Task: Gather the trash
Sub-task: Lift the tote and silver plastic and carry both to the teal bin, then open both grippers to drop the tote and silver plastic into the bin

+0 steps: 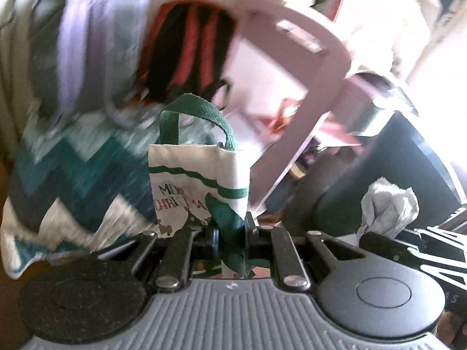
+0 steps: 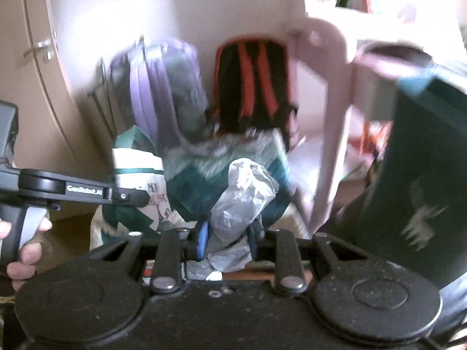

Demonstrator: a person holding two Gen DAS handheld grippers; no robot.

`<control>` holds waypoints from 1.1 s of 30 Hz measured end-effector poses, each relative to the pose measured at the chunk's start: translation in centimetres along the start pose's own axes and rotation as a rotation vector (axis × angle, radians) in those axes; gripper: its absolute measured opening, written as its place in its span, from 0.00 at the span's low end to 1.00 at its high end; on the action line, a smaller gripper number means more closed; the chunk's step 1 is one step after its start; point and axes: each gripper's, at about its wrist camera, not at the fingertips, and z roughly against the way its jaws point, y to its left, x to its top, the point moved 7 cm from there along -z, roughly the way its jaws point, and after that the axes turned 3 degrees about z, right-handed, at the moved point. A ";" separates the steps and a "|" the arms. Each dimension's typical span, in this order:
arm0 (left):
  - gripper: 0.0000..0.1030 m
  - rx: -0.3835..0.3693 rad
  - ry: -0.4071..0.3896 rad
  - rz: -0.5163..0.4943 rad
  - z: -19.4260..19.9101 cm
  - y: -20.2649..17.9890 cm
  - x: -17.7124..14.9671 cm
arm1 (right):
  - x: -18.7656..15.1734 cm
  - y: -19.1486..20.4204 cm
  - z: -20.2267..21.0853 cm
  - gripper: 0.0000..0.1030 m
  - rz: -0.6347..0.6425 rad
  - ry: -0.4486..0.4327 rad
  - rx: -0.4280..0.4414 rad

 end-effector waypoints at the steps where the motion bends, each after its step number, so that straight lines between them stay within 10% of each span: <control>1: 0.14 -0.007 -0.020 -0.028 0.5 -1.5 1.0 | 0.8 -0.7 1.2 0.25 0.004 -0.031 -0.011; 13: 0.14 -0.142 -0.175 -0.229 3.3 -18.7 9.7 | 8.8 -11.1 12.5 0.25 0.040 -0.247 -0.280; 24: 0.14 -0.280 -0.247 -0.352 3.1 -33.0 13.3 | 8.6 -19.8 12.6 0.25 0.025 -0.178 -0.478; 33: 0.14 -0.244 -0.088 -0.416 -5.5 -37.3 9.4 | 5.7 -23.6 10.6 0.25 0.014 -0.064 -0.490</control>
